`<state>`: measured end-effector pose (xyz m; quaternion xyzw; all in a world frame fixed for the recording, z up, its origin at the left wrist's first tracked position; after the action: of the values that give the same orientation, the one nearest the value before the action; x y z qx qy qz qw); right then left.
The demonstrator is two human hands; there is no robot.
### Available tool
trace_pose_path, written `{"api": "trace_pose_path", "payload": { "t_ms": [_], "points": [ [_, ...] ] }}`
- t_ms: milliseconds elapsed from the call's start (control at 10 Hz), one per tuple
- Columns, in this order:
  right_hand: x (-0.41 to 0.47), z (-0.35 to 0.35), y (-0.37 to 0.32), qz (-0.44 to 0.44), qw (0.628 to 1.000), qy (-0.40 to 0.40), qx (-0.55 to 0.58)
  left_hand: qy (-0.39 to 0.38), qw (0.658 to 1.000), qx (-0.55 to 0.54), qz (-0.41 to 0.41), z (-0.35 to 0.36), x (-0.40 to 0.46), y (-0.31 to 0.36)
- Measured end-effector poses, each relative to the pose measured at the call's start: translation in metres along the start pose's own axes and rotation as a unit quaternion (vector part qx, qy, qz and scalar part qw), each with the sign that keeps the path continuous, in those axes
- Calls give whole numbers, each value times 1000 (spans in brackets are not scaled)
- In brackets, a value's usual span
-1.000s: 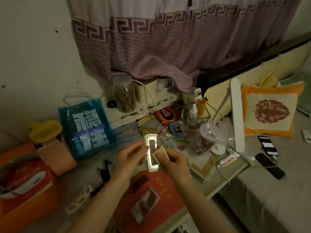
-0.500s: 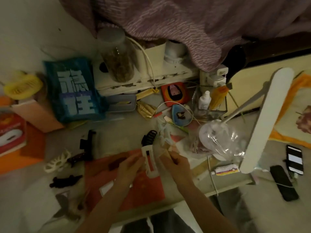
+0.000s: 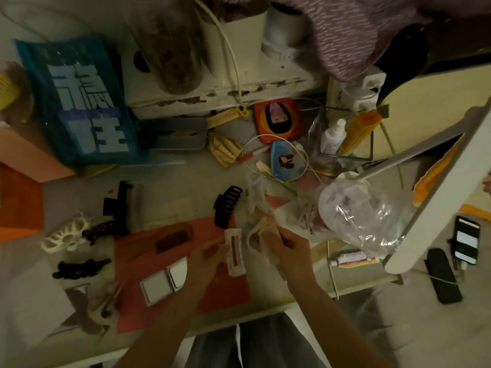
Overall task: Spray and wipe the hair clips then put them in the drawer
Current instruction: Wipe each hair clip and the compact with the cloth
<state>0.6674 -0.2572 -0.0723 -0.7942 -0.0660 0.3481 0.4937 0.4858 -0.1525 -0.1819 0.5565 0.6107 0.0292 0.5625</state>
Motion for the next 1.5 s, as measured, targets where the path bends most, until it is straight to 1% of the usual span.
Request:
{"api": "trace_pose_path", "payload": {
  "t_ms": [100, 200, 300, 400, 600, 700, 800, 900, 1100, 1200, 1300, 1400, 1500],
  "points": [
    [2, 0, 4, 2, 1000, 4, -4, 1, 1000, 18, -2, 6, 2, -6],
    [2, 2, 9, 15, 1000, -11, -7, 25, 999, 26, 13, 4, -3, 5],
    [2, 3, 11, 14, 1000, -21, -3, 46, 999, 16, 18, 3, -5, 16],
    [2, 1, 11, 1, 1000, -27, -3, 95, 995, -29, 5, 9, -17, 29],
    [-2, 0, 9, -6, 999, -30, -8, 86, 994, -59, 23, 3, -29, 38],
    [-8, 4, 2, -47, 997, -47, -36, 98, 992, -67, 36, -10, -42, 42],
    [-18, 13, -9, -97, 990, -68, -78, 128, 987, -66, 69, -32, -55, 43],
    [-31, 28, -19, -121, 985, -89, -83, 161, 979, -69, 100, -59, -69, 41],
    [-64, 75, -29, -103, 981, -149, -64, 231, 962, -65, 128, -125, -91, 19],
    [-78, 102, -34, -143, 975, -153, -74, 248, 957, -68, 132, -163, -90, 7],
    [-92, 136, -38, -146, 976, -150, -66, 254, 957, -98, 103, -205, -80, -4],
    [-106, 177, -44, -155, 974, -147, -73, 245, 960, -94, 100, -248, -64, -14],
    [-119, 219, -45, -160, 977, -120, -72, 223, 966, -81, 107, -289, -46, -27]
  ]
}}
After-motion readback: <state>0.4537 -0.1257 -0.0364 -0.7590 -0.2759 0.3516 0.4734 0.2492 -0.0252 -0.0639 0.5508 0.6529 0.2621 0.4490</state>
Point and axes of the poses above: each hand's wrist, its own x-axis towards the middle knuckle, its own z-axis out of the palm, y = z × x, the point moved 3 cm from there along x, towards the middle knuckle, and after that the axes turned 6 degrees about y, right-handed, at the moved point
